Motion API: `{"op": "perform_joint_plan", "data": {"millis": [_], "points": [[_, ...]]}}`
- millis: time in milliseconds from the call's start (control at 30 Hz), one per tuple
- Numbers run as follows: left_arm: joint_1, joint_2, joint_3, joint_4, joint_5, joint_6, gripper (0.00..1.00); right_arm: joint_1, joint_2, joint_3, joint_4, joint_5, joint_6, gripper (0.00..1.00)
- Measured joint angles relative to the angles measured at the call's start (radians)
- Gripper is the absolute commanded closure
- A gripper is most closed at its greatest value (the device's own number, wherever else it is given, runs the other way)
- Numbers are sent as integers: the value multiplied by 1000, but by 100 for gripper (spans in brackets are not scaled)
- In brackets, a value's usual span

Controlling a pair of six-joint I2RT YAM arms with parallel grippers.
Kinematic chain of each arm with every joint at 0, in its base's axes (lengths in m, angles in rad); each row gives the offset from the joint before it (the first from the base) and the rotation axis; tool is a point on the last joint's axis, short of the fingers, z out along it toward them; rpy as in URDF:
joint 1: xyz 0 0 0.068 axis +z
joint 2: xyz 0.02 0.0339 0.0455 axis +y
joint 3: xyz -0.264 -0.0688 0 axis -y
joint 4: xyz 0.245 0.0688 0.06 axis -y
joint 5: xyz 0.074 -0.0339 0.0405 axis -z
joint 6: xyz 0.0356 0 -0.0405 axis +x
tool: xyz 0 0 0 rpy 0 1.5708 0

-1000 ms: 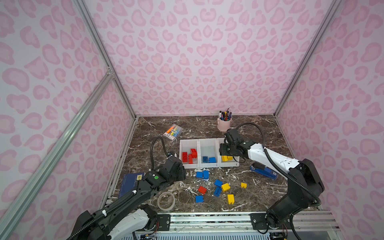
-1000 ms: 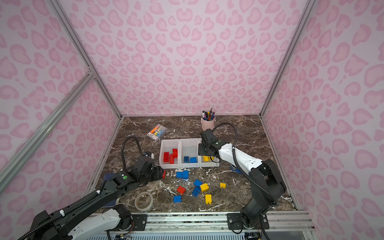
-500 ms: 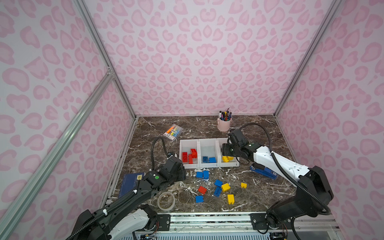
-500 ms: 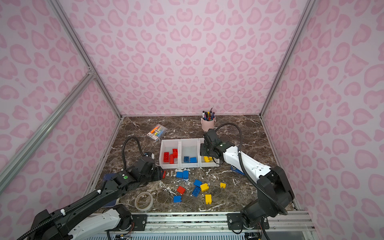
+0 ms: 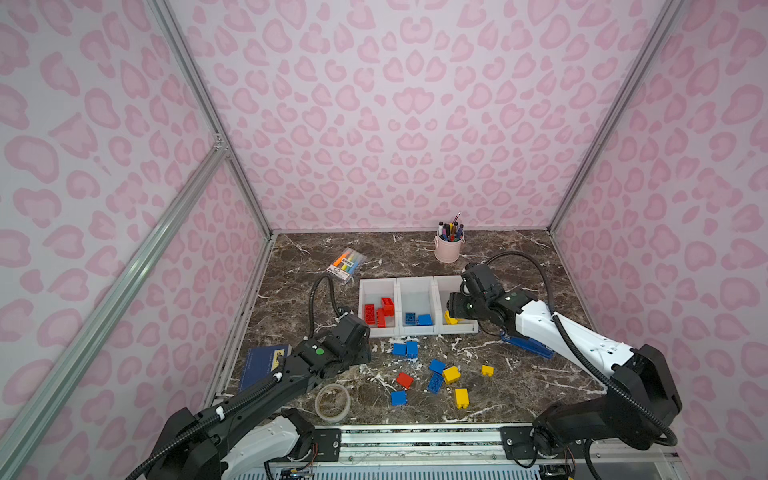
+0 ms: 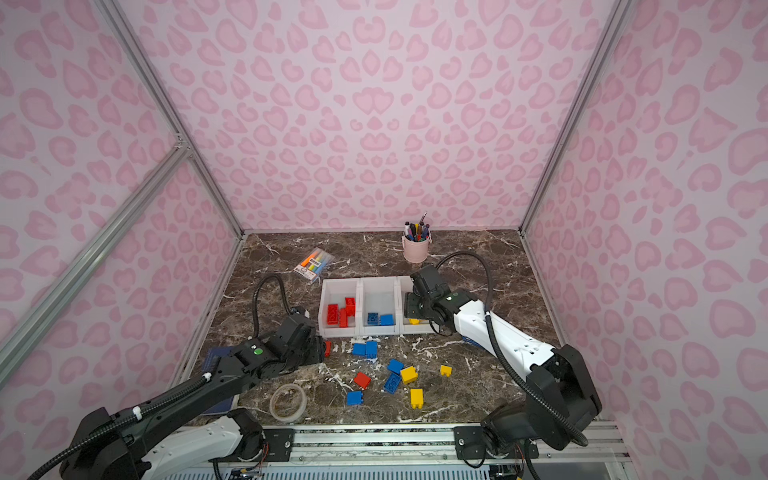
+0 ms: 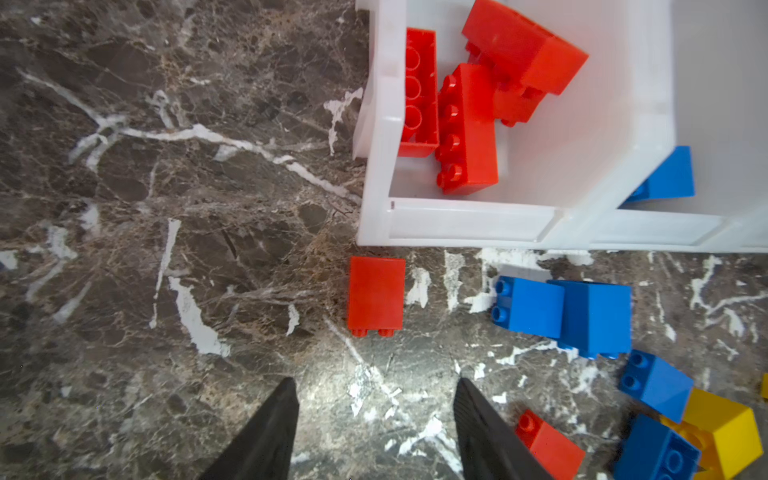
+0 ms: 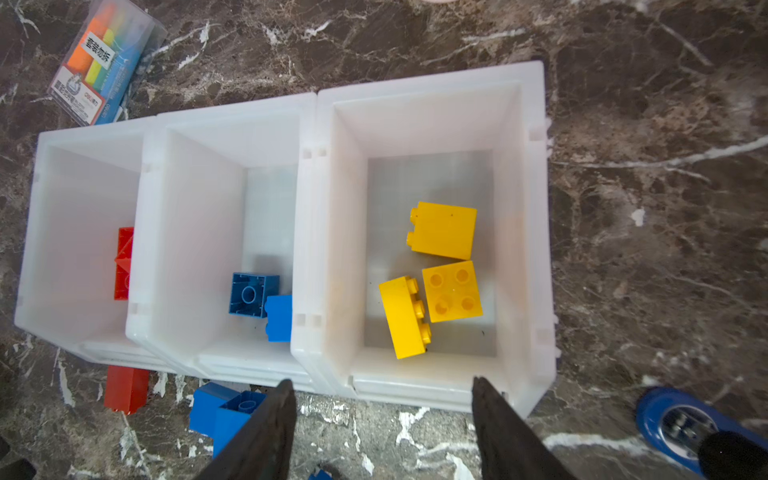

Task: Sort the legos into containers by color
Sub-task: 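Lower the left gripper onto the small red brick before the bin while the right withdraws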

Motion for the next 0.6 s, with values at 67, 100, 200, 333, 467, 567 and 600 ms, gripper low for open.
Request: {"op": "perform_joint_plan", "data": {"millis": [67,100,200,333,467,567,600], "points": [[-1,24,0,-2,-2,0,38,0,-8,-8,0,0,0,32],[-1,36,-1,-1,-3,0,38,0,-13,-14,0,0,1,32],[-1,65,-2,11,-3,10,39,0,-23,-25,-1,0,7,32],[-5,109,-2,32,-2,23,39,0,-29,-37,0,0,11,32],[-12,150,-1,47,-1,42,41,0,-30,-40,1,0,18,32],[-19,185,8,45,-10,49,41,0,-32,-41,1,0,19,32],[-20,198,14,47,-14,50,41,0,-33,-41,1,0,26,32]]}}
